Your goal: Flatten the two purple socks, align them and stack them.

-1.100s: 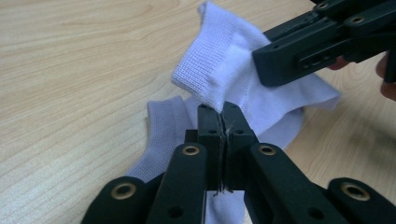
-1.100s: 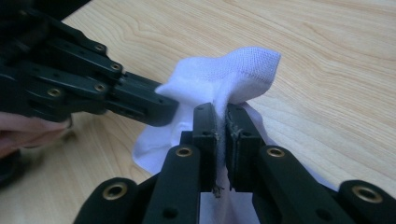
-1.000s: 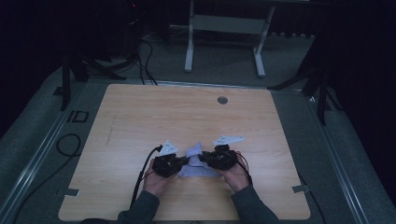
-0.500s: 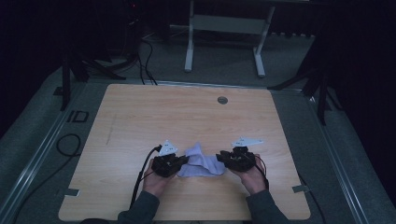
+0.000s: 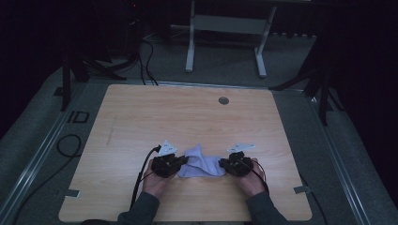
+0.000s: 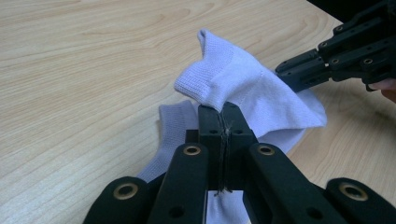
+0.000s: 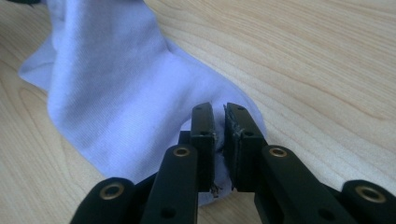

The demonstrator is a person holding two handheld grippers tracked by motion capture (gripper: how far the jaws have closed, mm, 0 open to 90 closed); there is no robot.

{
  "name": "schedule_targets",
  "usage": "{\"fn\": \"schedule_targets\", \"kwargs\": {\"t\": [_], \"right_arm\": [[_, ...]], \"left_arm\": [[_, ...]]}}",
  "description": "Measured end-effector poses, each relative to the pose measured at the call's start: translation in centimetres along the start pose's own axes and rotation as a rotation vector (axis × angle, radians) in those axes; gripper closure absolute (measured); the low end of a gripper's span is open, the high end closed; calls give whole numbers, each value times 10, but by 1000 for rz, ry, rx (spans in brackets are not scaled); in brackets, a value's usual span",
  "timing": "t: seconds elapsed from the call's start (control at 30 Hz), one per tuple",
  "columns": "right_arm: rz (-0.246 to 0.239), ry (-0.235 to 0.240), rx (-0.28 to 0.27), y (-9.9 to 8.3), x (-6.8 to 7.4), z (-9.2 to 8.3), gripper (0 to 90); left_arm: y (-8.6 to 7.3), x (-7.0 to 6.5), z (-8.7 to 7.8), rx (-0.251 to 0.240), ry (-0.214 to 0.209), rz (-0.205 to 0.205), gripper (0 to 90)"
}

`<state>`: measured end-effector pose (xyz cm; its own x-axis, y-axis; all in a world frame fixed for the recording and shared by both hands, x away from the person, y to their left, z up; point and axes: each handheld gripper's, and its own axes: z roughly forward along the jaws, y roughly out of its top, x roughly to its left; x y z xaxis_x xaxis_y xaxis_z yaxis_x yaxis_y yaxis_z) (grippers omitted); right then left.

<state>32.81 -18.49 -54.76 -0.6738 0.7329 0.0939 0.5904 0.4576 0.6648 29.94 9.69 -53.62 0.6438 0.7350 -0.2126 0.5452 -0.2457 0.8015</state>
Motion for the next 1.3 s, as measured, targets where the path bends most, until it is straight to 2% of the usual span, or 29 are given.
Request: {"fn": "schedule_targets", "kwargs": {"t": [0.17, 0.53, 0.8, 0.9, 1.3], "right_arm": [[-5, -9, -12, 0, 1, -2, 888], [21, -33, -75, -1, -3, -13, 896], [4, -48, -49, -5, -1, -5, 894], [1, -51, -40, -6, 0, -4, 892], [1, -38, -35, -7, 0, 0, 890]], "left_arm": [[0, 2, -2, -6, 5, -6, 886], [1, 5, -7, -19, 18, -10, 886], [-2, 9, -6, 12, 20, -31, 884], [-4, 11, -7, 20, 11, -51, 882], [-14, 15, -9, 70, 20, -92, 881]]}}
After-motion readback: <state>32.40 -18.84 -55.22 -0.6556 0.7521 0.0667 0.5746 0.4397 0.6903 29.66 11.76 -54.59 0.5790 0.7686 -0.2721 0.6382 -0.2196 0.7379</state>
